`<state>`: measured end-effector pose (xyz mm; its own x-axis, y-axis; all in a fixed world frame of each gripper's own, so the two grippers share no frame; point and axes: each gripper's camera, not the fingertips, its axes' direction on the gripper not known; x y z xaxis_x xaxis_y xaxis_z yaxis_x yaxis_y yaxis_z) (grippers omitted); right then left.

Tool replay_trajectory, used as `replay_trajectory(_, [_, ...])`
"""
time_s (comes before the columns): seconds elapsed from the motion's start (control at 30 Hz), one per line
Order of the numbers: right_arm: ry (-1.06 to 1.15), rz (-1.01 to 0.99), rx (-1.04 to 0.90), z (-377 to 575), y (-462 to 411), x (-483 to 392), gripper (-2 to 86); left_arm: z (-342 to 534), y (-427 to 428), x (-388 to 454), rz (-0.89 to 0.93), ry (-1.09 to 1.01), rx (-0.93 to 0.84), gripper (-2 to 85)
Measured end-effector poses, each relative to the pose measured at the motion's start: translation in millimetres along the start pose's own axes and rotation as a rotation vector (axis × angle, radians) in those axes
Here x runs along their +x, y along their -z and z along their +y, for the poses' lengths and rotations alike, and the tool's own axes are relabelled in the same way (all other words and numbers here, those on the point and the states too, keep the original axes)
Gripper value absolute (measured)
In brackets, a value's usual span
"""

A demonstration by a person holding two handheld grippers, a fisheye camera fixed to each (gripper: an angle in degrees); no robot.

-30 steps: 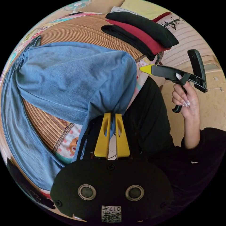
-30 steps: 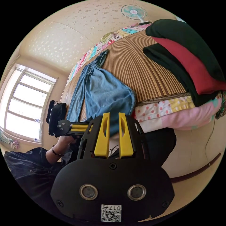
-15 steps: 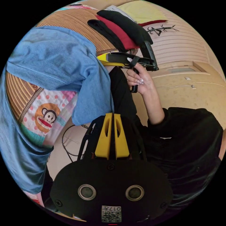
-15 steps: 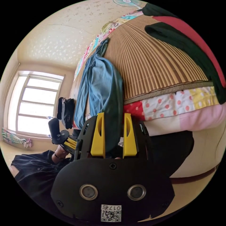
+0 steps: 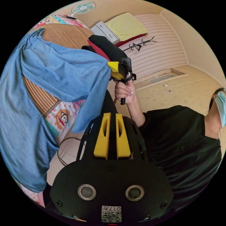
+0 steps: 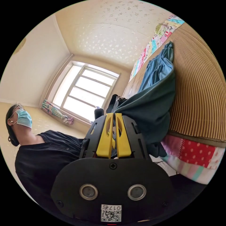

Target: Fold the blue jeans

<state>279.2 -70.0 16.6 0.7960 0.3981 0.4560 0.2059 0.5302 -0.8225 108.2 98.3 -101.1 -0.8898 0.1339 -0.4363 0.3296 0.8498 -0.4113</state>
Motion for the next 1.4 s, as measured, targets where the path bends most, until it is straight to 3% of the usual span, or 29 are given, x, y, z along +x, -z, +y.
replay_trajectory(0.07, [-0.017, 0.049, -0.08, -10.3, -32.1, 4.6, 1.8, 7.4, 45.0, 3.2, -0.173, 0.091, 0.21, 5.9])
replay_trajectory(0.13, [-0.063, 0.064, -0.147, -12.3, -60.0, 17.6, 1.8, 8.8, 65.0, 0.0, -0.224, 0.137, 0.29, 6.4])
replay_trajectory(0.4, [-0.202, 0.048, -0.258, 16.2, -137.1, 60.7, 2.1, 4.0, 94.0, -42.1, -0.061, 0.325, 0.366, 14.6])
replay_trajectory(0.6, [-0.216, 0.117, -0.32, 37.8, -159.4, 70.9, 2.3, -9.3, 93.7, -41.5, -0.082, 0.365, 0.311, 12.6])
replay_trajectory(0.67, [-0.223, 0.143, -0.364, 43.9, -168.7, 79.0, 2.3, -11.5, 98.2, -34.9, -0.073, 0.331, 0.34, 0.4])
replay_trajectory(0.8, [-0.209, 0.216, -0.413, 53.7, -173.0, 86.9, 2.1, -7.3, 117.4, -23.9, -0.064, 0.302, 0.424, -0.8])
replay_trajectory(1.03, [-0.155, 0.264, -0.405, 78.3, -175.3, 94.6, 1.9, -7.7, 130.8, -26.4, -0.002, 0.327, 0.376, 0.4])
replay_trajectory(1.17, [-0.182, 0.242, -0.413, 86.3, -181.2, 115.9, 1.9, -7.4, 129.3, -24.3, 0.021, 0.379, 0.337, 14.3])
replay_trajectory(1.23, [-0.189, 0.234, -0.42, 90.2, -186.1, 126.0, 1.9, -9.0, 128.0, -17.1, -0.026, 0.374, 0.311, 16.2])
replay_trajectory(1.4, [-0.2, 0.213, -0.438, 102.9, -202.7, 148.6, 2.4, -10.5, 121.8, -5.8, -0.069, 0.371, 0.27, 12.1])
